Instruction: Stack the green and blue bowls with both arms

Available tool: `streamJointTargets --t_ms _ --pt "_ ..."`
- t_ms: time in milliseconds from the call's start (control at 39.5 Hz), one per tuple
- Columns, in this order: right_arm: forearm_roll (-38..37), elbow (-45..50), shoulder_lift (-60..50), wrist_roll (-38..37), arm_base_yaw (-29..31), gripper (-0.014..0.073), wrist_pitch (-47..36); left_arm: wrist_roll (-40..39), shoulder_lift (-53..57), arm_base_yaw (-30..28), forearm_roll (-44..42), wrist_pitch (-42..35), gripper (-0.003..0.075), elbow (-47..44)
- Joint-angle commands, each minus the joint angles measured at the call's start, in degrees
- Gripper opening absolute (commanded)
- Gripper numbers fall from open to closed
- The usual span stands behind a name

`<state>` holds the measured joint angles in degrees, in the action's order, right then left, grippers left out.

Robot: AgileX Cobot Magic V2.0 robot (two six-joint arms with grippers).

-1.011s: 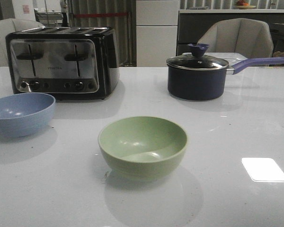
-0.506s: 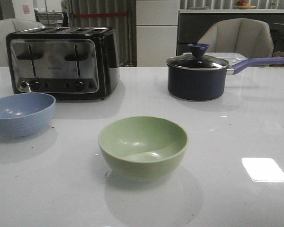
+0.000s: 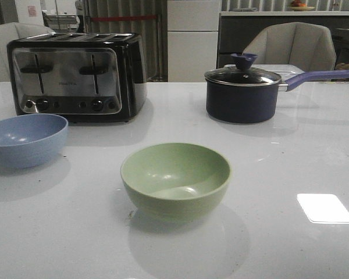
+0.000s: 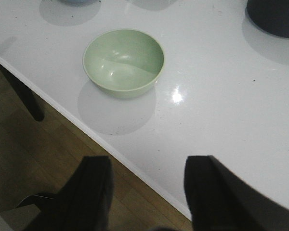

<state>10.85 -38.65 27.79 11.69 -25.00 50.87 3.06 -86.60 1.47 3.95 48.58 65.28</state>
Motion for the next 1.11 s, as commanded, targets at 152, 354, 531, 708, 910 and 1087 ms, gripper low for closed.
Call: streamJointTargets --t_ms 152,354,531,708,910,1087 --pt "0.4 -1.5 0.2 0.1 0.2 0.0447 -3.8 0.1 -10.6 -0.1 0.5 -6.3 0.0542 8.7" --pt "0.4 -1.5 0.2 0.1 0.2 0.0447 -3.8 0.1 -18.1 -0.1 0.5 -9.4 0.0542 12.5" --pt "0.4 -1.5 0.2 0.1 0.2 0.0447 -3.7 0.1 -21.8 -0.1 0.5 -9.7 0.0523 15.1" --pt "0.4 -1.5 0.2 0.1 0.2 0.0447 -3.7 0.1 -22.7 -0.1 -0.9 -9.7 0.0307 15.6" --pt "0.4 -1.5 0.2 0.1 0.2 0.0447 -3.7 0.1 -22.7 -0.1 -4.0 -7.9 0.0140 15.6" --pt "0.4 -1.5 0.2 0.1 0.2 0.0447 -3.7 0.1 -22.7 -0.1 -3.6 -5.6 0.0098 16.0"
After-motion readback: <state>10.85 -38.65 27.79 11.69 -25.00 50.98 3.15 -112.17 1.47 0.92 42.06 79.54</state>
